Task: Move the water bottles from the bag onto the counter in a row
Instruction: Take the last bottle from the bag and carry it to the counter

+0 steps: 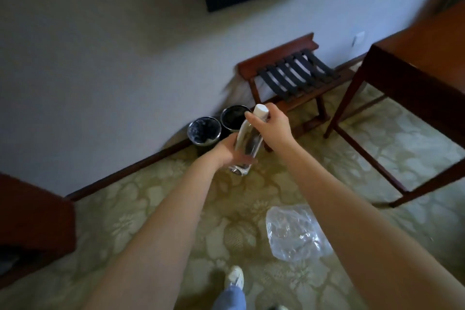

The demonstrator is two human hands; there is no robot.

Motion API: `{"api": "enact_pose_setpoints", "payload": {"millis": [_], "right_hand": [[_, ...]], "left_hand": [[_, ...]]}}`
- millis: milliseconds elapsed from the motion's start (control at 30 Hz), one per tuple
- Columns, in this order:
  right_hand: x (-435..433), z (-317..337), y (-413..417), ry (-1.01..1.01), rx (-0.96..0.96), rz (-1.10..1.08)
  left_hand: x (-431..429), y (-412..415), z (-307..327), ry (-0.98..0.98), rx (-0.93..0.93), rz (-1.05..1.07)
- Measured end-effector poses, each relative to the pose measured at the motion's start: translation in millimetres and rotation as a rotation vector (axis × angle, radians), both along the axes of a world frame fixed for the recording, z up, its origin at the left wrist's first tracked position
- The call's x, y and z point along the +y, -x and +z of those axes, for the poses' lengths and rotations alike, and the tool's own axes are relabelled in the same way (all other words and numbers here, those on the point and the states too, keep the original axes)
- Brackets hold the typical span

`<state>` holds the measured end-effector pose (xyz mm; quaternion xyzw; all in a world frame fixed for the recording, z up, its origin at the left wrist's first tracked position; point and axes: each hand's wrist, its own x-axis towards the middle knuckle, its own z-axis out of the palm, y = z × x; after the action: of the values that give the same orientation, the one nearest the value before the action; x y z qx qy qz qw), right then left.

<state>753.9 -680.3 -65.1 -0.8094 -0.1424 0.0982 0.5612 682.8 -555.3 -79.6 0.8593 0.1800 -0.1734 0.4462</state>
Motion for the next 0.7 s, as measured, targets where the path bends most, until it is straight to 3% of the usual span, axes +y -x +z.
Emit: {"api": "enact_pose_setpoints", "payload": {"millis": [100,300,700], "right_hand": [[48,39,33,0.024,-0.049,0.17],[175,100,135,0.02,-0.156,0.551],[463,184,437,-0.159,-0.243,1.08]], "left_hand": [[41,56,28,0.045,-0.046,0.162],[131,188,77,-0.078,-0.16,0.463],[360,525,146,-0.057,-0.413,0.944]]}}
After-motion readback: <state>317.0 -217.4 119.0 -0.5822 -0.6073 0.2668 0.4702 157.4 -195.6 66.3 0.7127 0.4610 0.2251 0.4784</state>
